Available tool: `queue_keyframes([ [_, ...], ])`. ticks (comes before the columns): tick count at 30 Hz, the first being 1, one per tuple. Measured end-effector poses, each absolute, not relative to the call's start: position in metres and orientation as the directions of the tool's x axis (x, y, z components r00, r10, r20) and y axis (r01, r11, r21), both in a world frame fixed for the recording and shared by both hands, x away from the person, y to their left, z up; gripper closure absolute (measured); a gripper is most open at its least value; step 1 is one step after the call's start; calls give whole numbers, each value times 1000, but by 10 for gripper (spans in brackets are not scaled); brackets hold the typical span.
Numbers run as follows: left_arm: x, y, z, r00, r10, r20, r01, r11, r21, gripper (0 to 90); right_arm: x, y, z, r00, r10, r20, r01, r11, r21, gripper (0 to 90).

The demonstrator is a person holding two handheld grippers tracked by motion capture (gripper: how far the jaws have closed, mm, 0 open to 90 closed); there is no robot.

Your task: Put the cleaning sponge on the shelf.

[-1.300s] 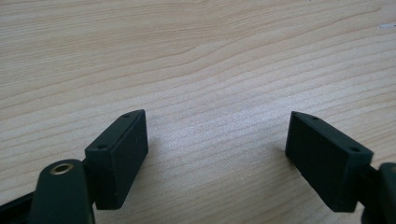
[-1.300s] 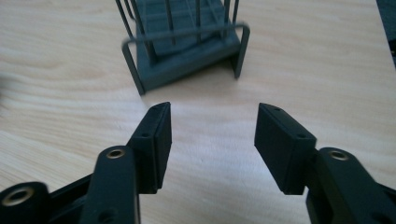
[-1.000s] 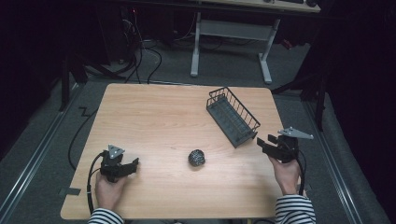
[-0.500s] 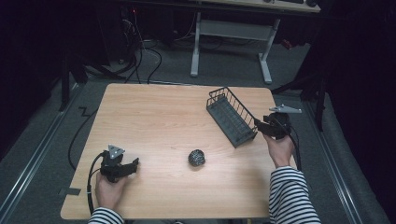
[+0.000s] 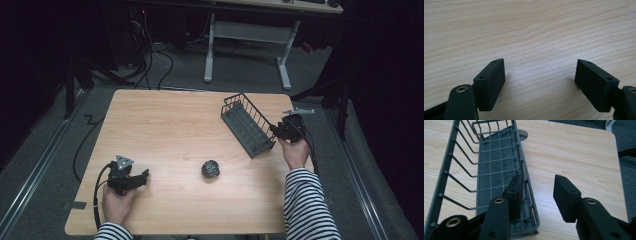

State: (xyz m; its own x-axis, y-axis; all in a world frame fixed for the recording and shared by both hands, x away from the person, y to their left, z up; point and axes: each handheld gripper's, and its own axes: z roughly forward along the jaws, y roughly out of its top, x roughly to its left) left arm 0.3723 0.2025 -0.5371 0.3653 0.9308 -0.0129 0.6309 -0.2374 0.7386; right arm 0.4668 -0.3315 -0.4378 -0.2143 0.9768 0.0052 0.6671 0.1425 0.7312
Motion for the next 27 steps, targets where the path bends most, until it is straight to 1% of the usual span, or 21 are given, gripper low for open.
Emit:
queue_keyframes([
  [5,372,203,-537,361,933,-14,630,-232,741,259,474,-321,-442,-240,971,-5,675,171,718,650],
  [10,372,203,-537,361,933,-14,631,-233,740,259,481,-319,-449,-258,966,21,694,170,700,699],
  [12,372,203,-537,361,933,-15,631,-232,740,259,482,-320,-449,-255,966,34,696,159,700,721],
  [14,373,203,-537,362,932,-15,631,-233,740,259,483,-321,-449,-261,965,25,697,170,697,754],
  [19,373,203,-537,362,932,-15,631,-233,740,260,482,-321,-449,-268,962,41,702,166,693,797],
  [20,372,203,-537,361,932,-15,631,-233,740,261,481,-319,-449,-277,960,40,704,175,688,823],
  [27,372,203,-537,361,932,-14,631,-233,740,259,478,-314,-449,-319,947,28,693,213,689,854],
])
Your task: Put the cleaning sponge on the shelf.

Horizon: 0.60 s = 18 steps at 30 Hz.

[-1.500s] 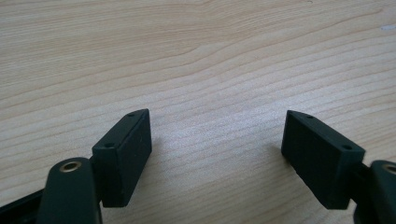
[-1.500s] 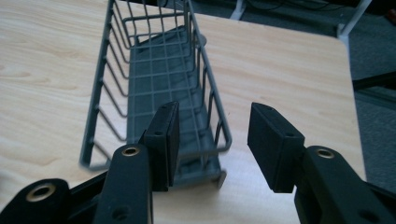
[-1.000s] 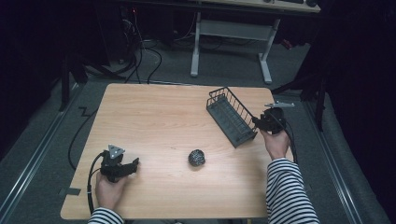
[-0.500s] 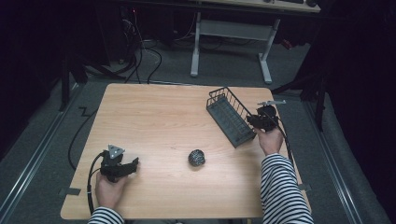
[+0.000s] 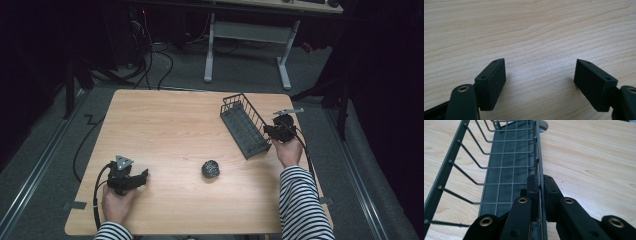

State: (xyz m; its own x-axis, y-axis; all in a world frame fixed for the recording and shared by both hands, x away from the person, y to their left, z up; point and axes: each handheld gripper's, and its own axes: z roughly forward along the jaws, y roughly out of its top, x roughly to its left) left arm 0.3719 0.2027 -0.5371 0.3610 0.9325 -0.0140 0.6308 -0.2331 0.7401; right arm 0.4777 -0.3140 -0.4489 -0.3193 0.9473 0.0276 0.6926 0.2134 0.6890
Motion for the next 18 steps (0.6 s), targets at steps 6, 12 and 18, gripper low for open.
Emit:
queue_keyframes([
  [6,372,204,-537,361,932,-27,632,-223,742,260,474,-311,-448,-332,943,22,694,228,683,859],
  [12,372,203,-537,359,933,-16,630,-230,742,265,470,-310,-448,-347,938,23,688,238,686,861],
  [18,372,203,-537,359,933,-15,630,-231,741,267,463,-306,-448,-376,927,6,678,271,683,861],
])
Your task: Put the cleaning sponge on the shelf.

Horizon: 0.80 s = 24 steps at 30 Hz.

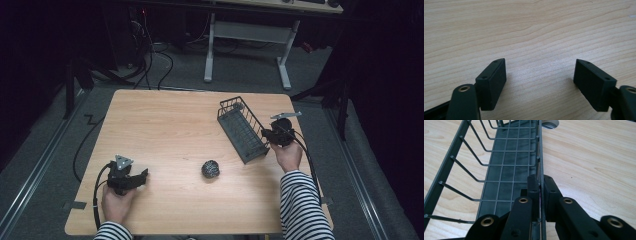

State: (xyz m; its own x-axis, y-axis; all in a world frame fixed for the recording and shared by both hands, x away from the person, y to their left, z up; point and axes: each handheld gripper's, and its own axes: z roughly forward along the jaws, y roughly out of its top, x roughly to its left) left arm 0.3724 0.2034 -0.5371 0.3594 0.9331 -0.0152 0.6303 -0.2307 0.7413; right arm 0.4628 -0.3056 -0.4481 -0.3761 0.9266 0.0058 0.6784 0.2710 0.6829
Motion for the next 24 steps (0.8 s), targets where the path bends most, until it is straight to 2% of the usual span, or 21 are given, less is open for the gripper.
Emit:
queue_keyframes([
  [11,372,203,-537,360,933,-15,630,-231,741,269,436,-293,-450,-454,891,-15,631,334,700,862],
  [24,372,204,-537,346,938,-15,632,-221,743,291,411,-287,-450,-467,884,-14,631,345,695,860],
])
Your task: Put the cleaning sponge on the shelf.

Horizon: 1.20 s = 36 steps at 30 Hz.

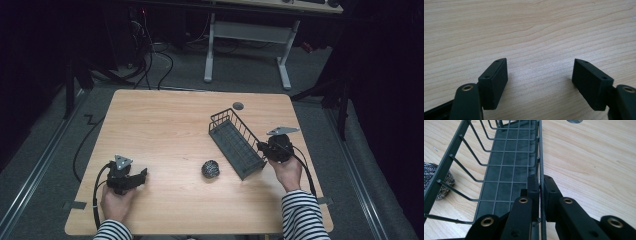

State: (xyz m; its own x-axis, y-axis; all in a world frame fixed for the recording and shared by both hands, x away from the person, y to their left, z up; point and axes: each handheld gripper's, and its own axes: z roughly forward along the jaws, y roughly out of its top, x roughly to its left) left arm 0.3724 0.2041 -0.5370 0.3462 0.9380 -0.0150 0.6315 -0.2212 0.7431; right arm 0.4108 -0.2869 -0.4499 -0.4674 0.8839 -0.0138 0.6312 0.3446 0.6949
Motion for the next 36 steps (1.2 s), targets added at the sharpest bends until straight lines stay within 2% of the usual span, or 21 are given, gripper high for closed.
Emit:
queue_keyframes([
  [2,372,204,-537,347,938,-15,631,-221,743,291,411,-286,-449,-461,887,-13,638,342,690,852],
  [3,372,204,-537,347,938,-15,631,-222,743,290,410,-285,-449,-454,891,-22,635,340,694,770],
  [4,372,204,-537,347,938,-16,631,-221,743,290,410,-285,-449,-454,891,-22,635,340,694,770],
  [10,373,204,-537,350,937,-17,631,-222,743,285,402,-284,-434,-424,906,4,599,277,751,570],
  [13,373,205,-537,350,936,-19,632,-221,743,285,391,-282,-425,-419,908,7,573,259,777,522],
  [19,373,205,-537,351,936,-19,632,-222,743,283,368,-274,-406,-450,892,33,521,232,822,506],
  [25,372,204,-537,351,936,-15,632,-225,742,278,354,-262,-403,-486,873,45,488,229,842,511],
  [27,372,204,-537,350,936,-15,632,-224,742,277,346,-256,-404,-507,858,88,472,191,861,515],
  [36,372,204,-537,351,936,-15,632,-224,742,277,332,-227,-409,-562,824,78,437,215,874,528],
])
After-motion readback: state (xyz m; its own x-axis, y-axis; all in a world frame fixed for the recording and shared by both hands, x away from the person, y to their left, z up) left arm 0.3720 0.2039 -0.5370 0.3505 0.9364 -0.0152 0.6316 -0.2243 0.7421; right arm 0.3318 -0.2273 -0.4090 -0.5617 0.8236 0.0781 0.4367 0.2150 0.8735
